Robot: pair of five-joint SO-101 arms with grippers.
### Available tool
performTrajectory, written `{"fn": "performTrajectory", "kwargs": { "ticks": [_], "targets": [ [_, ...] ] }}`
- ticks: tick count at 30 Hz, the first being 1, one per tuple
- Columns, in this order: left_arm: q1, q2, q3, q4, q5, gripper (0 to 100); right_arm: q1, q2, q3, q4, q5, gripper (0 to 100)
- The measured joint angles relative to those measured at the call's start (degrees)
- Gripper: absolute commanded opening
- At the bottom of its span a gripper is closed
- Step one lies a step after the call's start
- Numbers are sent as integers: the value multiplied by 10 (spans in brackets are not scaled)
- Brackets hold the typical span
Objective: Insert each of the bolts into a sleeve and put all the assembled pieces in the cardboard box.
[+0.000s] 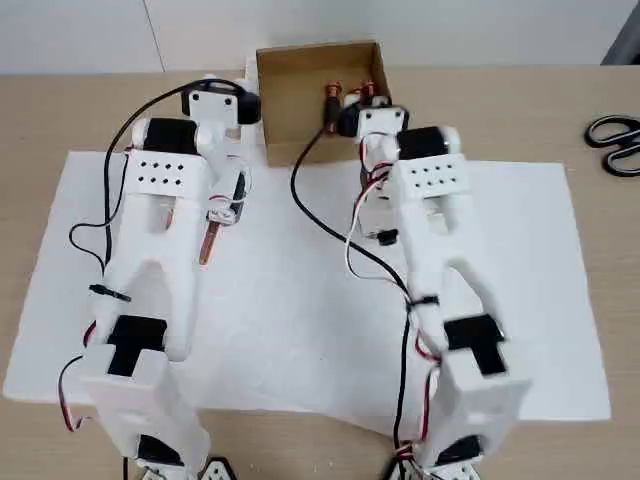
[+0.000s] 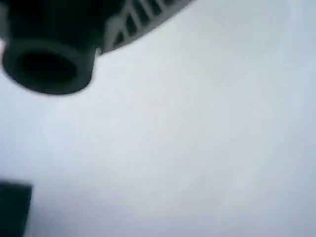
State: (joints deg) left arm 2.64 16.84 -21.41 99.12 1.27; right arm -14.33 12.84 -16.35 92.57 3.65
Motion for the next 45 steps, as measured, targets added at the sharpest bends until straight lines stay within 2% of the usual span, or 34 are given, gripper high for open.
{"fn": "performTrajectory", "kwargs": {
  "ticks": [6, 14, 18, 21, 26, 32, 39, 42, 45],
  "targets": [
    [1, -102, 0, 4, 0, 6, -3, -142, 17, 25, 3, 3],
    [1, -314, 17, 7, 0, 6, -50, -358, 139, 25, 3, 3],
    [12, -403, 91, 7, 15, 6, -51, -469, 209, -20, 3, 3],
    [22, -460, 161, -15, 70, 6, -55, -524, 297, -92, 3, 3],
    [43, -538, 295, -128, 139, 6, -55, -557, 483, -269, 3, 3],
    [73, -630, 475, -316, 150, 6, -93, -579, 655, -447, 3, 4],
    [74, -750, 691, -557, 150, 6, -139, -658, 772, -561, 3, 4],
    [74, -792, 752, -615, 150, 6, -140, -698, 810, -593, 3, 4],
    [75, -817, 778, -636, 151, 6, -140, -732, 847, -618, 3, 4]
  ]
}}
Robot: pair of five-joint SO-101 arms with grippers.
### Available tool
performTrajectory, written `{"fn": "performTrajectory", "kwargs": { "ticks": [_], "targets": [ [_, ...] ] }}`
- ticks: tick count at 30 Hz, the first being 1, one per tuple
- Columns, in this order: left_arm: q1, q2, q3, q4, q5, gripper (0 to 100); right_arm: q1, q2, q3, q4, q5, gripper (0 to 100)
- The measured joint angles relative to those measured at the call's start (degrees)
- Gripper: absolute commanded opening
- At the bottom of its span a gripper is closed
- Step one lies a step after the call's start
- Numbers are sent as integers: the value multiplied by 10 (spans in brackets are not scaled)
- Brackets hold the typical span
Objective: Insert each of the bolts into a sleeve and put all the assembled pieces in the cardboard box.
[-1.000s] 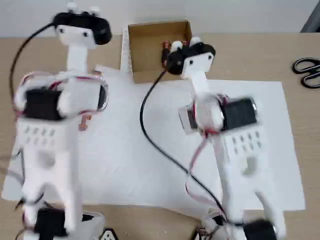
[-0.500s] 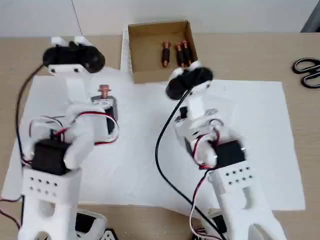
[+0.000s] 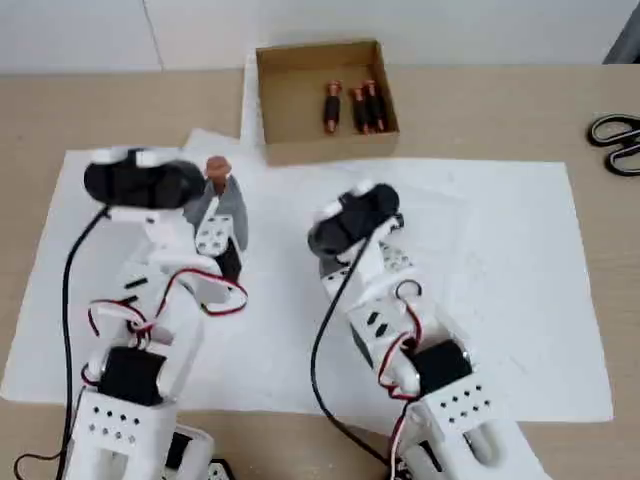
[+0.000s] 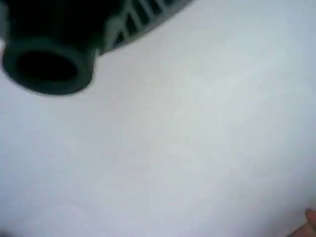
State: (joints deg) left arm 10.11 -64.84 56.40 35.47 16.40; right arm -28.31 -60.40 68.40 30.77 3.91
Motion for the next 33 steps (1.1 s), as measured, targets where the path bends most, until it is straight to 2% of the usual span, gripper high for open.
{"fn": "performTrajectory", "kwargs": {
  "ticks": [4, 8, 13, 17, 23, 33],
  "targets": [
    [0, -7, 1, -5, 12, 6, -11, -40, 54, -40, 0, 4],
    [0, -7, 1, -5, 75, 6, -40, -79, 120, -89, 0, 4],
    [21, -7, 1, -1, 90, 6, -51, -123, 175, -125, 0, 4],
    [42, 8, -6, 22, 93, 6, -59, -149, 188, -128, 0, 4],
    [54, 116, -89, 73, 101, 6, -78, -159, 187, -128, -24, 4],
    [88, 142, -100, 37, 111, 6, -82, -159, 187, -128, -38, 4]
  ]
}}
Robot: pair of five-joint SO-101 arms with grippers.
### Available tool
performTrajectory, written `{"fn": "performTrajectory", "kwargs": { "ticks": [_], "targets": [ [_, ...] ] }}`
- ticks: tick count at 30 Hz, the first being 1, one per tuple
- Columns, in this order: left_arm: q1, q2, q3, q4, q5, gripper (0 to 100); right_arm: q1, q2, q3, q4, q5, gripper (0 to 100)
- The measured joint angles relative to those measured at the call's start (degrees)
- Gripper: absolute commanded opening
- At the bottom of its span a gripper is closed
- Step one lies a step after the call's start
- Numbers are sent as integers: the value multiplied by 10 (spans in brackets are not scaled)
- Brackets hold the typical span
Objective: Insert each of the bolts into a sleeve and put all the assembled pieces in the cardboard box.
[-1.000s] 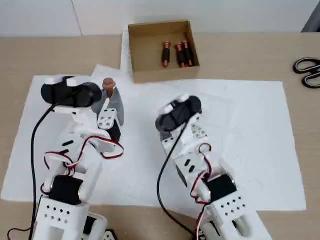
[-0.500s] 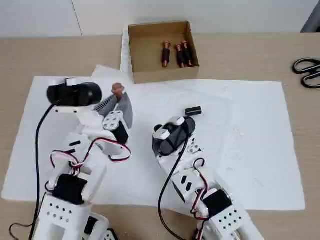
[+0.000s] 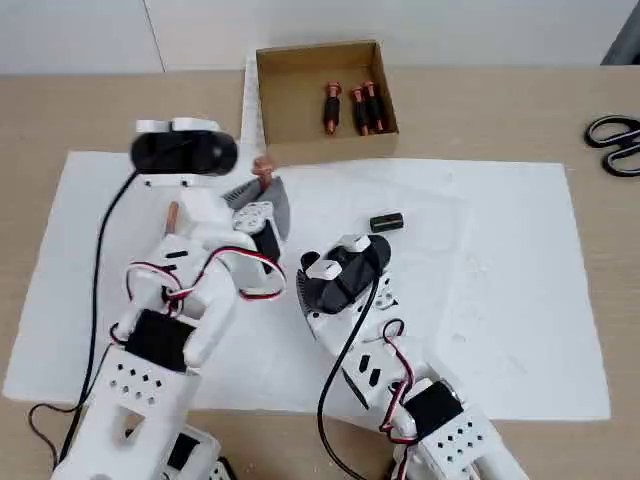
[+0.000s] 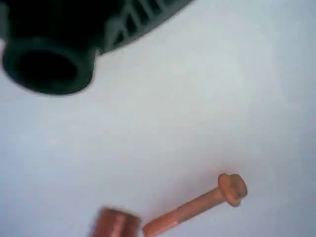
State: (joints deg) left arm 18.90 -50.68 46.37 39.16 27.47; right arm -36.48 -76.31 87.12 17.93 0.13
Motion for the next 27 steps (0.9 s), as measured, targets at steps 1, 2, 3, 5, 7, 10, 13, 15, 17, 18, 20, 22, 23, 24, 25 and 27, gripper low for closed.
{"fn": "performTrajectory", "kwargs": {
  "ticks": [1, 2, 3, 5, 7, 10, 13, 15, 17, 18, 20, 22, 23, 24, 25, 27],
  "targets": [
    [6, 0, 0, -4, 0, 6, 0, 0, 0, 0, 0, 4],
    [11, 0, 3, -11, 0, 6, 1, 0, 0, 0, 0, 4],
    [14, 0, 8, -18, 0, 6, 1, 0, 0, 0, 0, 4],
    [16, 0, 19, -32, 0, 6, 1, 0, 0, 0, 0, 4],
    [17, 0, 33, -47, 0, 6, 0, 0, 0, 0, 0, 3],
    [17, 0, 58, -73, 0, 6, 0, 0, 0, 0, -4, 3],
    [18, 0, 74, -97, 0, 6, 0, 0, 0, 0, -32, 3],
    [28, 0, 80, -102, 0, 6, 0, 0, 0, 0, -42, 3],
    [41, 0, 80, -103, 0, 6, 0, 0, 0, 0, -46, 3],
    [47, 0, 80, -103, 0, 6, 0, 0, 0, 0, -47, 3],
    [52, 0, 80, -103, 0, 6, 0, 0, 0, 0, -47, 3],
    [52, 0, 81, -103, 0, 6, 0, 0, 0, 0, -47, 3],
    [52, 0, 83, -103, 0, 6, 0, 0, 0, 0, -47, 3],
    [52, 0, 87, -104, 0, 6, 0, 0, 0, 0, -47, 3],
    [52, 0, 90, -104, 0, 6, 0, 0, 0, 0, -47, 3],
    [54, 0, 91, -105, 0, 6, 0, 0, 0, 0, -47, 3]
  ]
}}
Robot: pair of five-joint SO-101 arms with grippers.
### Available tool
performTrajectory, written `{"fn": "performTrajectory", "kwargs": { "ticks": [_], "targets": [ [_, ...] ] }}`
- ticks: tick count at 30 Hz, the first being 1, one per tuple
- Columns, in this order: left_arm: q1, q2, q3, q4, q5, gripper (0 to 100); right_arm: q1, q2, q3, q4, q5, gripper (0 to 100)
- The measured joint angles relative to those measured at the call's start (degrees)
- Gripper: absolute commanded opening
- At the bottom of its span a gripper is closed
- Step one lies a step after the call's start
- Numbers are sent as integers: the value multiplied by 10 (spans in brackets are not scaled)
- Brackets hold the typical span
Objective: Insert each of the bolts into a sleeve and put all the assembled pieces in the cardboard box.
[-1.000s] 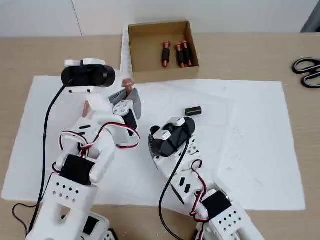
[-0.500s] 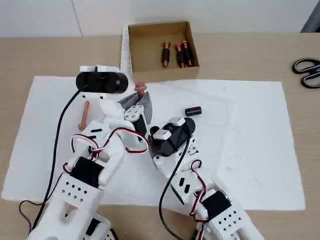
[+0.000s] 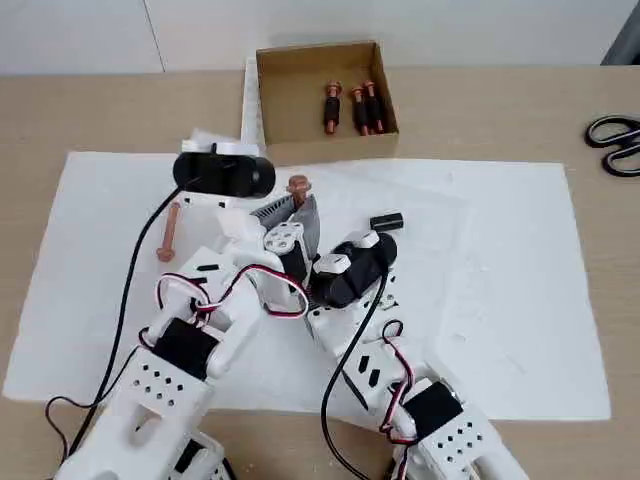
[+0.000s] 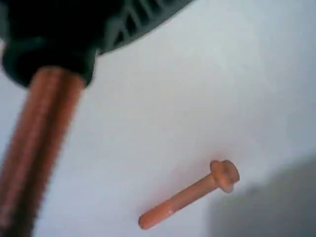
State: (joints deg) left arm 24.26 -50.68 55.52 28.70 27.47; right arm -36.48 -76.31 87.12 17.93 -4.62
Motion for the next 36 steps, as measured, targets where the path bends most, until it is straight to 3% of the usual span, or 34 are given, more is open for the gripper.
{"fn": "performTrajectory", "kwargs": {
  "ticks": [28, 36],
  "targets": [
    [4, 0, 26, -8, -23, 6, -1, 1, 1, 0, 0, 3],
    [4, -3, 25, 23, -25, 6, -1, 1, 2, 0, 0, 3]
  ]
}}
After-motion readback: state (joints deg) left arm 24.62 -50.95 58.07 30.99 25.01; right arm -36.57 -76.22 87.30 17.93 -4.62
